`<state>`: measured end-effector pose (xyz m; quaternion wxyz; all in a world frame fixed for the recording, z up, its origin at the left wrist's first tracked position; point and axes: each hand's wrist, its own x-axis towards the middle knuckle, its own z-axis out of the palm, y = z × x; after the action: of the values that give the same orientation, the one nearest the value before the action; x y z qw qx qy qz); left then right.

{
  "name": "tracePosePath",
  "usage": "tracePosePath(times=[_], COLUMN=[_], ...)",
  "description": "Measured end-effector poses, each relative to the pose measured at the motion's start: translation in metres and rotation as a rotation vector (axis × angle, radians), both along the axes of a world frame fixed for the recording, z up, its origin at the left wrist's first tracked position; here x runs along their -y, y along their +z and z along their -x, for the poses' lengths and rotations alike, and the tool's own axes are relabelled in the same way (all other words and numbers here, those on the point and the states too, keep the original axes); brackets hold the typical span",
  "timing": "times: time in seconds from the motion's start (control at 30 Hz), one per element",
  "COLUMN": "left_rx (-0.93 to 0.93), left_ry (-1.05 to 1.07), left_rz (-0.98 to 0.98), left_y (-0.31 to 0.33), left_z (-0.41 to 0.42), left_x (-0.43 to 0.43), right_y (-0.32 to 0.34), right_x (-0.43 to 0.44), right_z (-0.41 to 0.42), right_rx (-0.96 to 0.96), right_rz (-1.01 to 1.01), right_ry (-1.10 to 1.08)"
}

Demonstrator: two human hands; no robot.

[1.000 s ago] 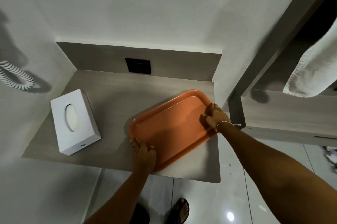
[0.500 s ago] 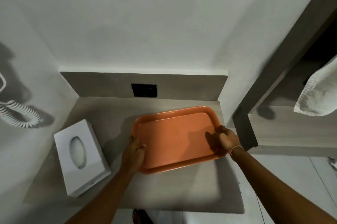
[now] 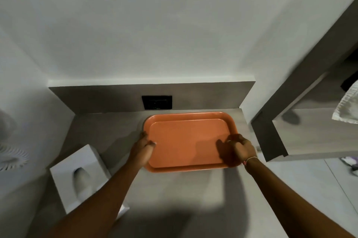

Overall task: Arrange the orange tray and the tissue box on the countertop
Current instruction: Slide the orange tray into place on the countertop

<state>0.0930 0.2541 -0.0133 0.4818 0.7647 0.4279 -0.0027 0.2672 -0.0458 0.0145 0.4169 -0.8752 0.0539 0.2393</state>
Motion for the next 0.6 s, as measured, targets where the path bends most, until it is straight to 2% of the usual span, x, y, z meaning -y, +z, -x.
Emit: tracePosePath(times=[0.2,0.27,0.37,0.43,0.6], left_rx=[0.049,0.018,-0.145,-0.148,-0.247], left_ry=[0.007,-0.081,-0.319,-0.41,-0.62], left_rz=[0.054,0.017,-0.363,-0.567,-0.707], left_y=[-0.008,-0.003,0.002,0.006,-0.005], left_z=[-0.006,-0.003,0.019,0.041,0.082], left_x=[-0.006,0.001,0.022,0.051,0.109], right_y=[-0.01,-0.013,-0.018,-0.024,-0.048], right_x=[-0.006,-0.006,-0.003,0.003,0.027], right_z=[0.0,-0.001,0.014,0.041,0.11], right_rx=[0.032,0.045,0.202,0.348,0.536], right_rz=[0.016,0.035,0.148,0.2,0.325], right_ry=[0.041,0.052,0.192,0.337,0.74])
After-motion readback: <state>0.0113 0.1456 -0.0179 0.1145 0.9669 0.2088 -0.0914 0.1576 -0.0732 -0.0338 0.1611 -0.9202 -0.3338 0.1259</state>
